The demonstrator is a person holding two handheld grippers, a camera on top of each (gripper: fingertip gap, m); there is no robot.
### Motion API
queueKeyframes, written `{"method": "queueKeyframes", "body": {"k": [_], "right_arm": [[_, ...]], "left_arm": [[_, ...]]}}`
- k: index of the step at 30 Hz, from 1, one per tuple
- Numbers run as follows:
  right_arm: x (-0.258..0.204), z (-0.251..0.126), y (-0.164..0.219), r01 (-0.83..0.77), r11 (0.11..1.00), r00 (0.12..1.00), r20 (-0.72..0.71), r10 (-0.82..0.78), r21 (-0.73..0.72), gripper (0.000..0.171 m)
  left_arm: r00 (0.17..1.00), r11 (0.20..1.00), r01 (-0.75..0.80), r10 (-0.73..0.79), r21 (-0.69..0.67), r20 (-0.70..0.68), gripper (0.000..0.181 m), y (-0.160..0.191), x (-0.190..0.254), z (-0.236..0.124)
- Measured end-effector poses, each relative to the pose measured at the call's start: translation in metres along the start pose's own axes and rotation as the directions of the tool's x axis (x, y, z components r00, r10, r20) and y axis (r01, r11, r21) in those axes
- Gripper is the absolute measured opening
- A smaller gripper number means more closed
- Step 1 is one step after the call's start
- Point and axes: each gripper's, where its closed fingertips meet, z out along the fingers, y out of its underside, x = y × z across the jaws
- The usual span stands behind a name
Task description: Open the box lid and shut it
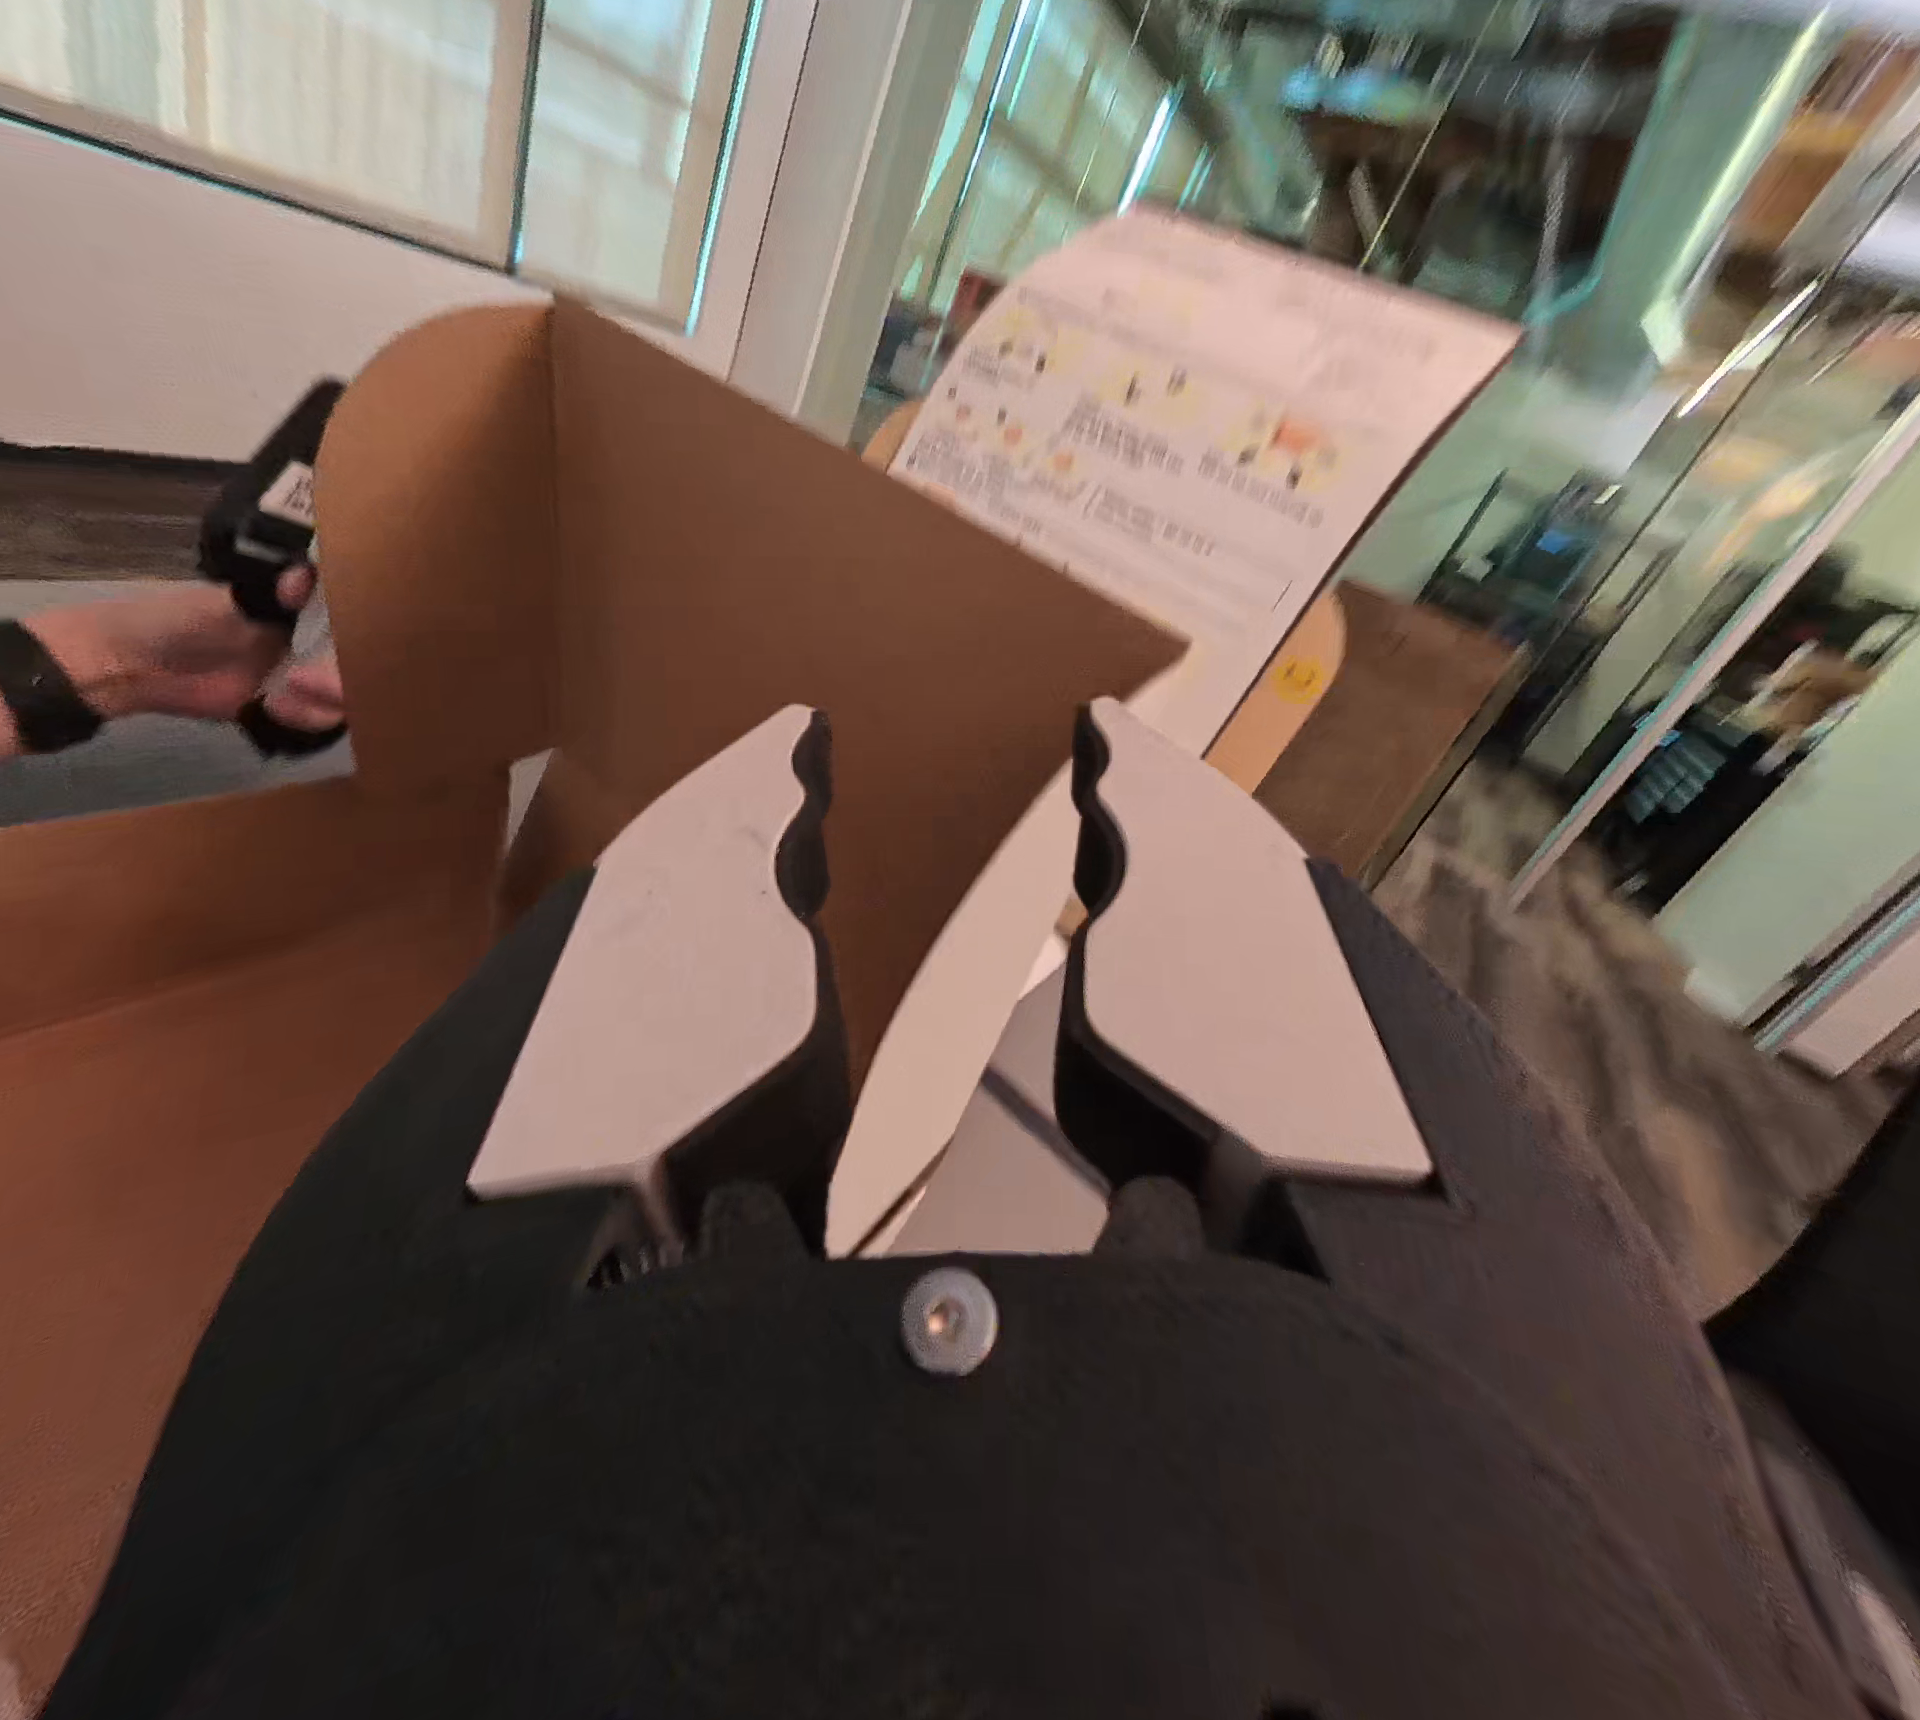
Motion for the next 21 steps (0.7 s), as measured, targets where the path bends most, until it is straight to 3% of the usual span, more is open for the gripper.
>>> {"method": "queueKeyframes", "body": {"k": [4,8,11,17,21], "right_arm": [[-0.018,-0.004,-0.028,0.051,0.997,0.998,-0.033,-0.049,0.063,0.042],[-0.062,0.001,-0.046,-0.127,0.988,0.979,0.171,0.111,0.09,0.039],[-0.098,0.009,-0.043,-0.185,0.982,0.949,0.266,0.171,0.03,0.038],[-0.169,0.03,0.011,-0.12,0.98,0.94,0.301,0.163,-0.156,0.037],[-0.187,0.04,0.063,-0.137,0.952,0.951,0.231,0.203,-0.273,0.033]], "left_arm": [[1.0,0.999,-0.018,0.018,-0.029,-0.012,0.101,0.012,-0.006,0.007],[0.998,1.0,-0.002,0.001,-0.02,-0.06,0.104,0.015,-0.01,0.007],[0.998,0.999,0.0,-0.003,-0.039,-0.067,0.107,0.017,-0.017,0.006],[0.996,1.0,-0.004,0.003,-0.008,-0.084,0.111,0.01,-0.011,0.004],[0.997,0.997,-0.071,0.071,0.024,-0.032,0.113,-0.013,0.012,-0.001]]}}
